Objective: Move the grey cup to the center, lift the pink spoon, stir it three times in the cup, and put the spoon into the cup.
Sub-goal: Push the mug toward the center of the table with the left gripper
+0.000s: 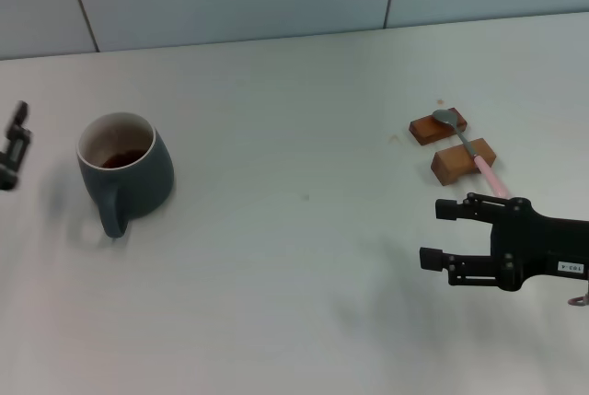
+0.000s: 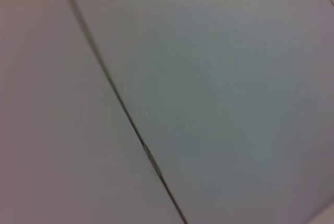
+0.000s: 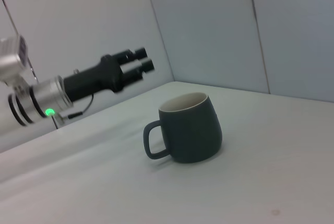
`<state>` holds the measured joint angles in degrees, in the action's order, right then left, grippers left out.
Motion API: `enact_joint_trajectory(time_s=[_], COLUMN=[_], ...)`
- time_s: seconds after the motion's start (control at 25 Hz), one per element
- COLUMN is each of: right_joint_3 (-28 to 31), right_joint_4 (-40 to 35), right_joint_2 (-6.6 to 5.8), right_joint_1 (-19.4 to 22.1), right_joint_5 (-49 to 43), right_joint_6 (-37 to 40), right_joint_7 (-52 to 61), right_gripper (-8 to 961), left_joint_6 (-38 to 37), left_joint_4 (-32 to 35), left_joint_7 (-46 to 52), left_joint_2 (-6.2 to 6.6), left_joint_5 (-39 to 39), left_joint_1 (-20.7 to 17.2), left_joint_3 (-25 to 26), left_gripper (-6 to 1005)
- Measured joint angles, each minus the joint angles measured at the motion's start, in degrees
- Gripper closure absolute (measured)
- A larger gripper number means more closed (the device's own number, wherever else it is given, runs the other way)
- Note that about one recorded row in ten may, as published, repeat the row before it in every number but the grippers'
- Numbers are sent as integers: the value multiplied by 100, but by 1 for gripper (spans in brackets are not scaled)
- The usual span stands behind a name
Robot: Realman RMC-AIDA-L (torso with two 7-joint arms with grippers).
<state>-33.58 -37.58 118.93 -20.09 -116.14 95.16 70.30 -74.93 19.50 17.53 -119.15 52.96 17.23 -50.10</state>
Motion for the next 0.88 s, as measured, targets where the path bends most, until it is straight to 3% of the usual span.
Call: enact_joint_trajectory(time_s=[0.04, 0.08, 0.12, 0.28, 0.32, 0.48, 0.52, 0.6, 0.8, 0.88], right_joint_3=[0, 0, 2, 54, 65, 73, 73, 73, 71, 71], right_joint_4=[-1, -5, -9, -13, -14, -17, -18, -21, -22, -22], right_joint_2=[0, 0, 0, -1, -1, -2, -2, -1, -2, -2], right_joint_1=[0, 0, 1, -2, -8, -13, -13, -18, -19, -7], right_joint_5=[1, 2, 2, 4, 5, 5, 5, 5, 5, 5], right_joint_6=[13, 37, 63, 133, 144, 158, 159, 160, 161, 161], right_joint_7=[1, 7, 17, 39, 44, 51, 53, 64, 68, 69], right_gripper=[144, 144, 145, 146, 146, 148, 148, 149, 150, 151], left_joint_6=[31, 41, 44, 44, 46, 105, 161, 183, 229, 273], left_joint_4=[-429, -1681, -2119, -2119, -2681, -2982, -3293, -3335, -3525, -3664], left_joint_7=[-763, -2851, -3483, -3483, -4064, -4446, -4939, -4937, -4915, -4911], left_joint_2=[-1, -3, -3, -3, -2, -2, -2, -2, -2, -2], left_joint_5=[-241, -863, -1134, -1134, -1398, -1382, -1237, -992, -577, -13], left_joint_1=[173, 699, 899, 899, 1139, 1249, 1371, 1394, 1499, 1556], left_joint_3=[14, 55, 68, 68, 189, 452, 795, 847, 1149, 1608], left_gripper=[341, 365, 389, 486, 510, 704, 752, 969, 987, 994])
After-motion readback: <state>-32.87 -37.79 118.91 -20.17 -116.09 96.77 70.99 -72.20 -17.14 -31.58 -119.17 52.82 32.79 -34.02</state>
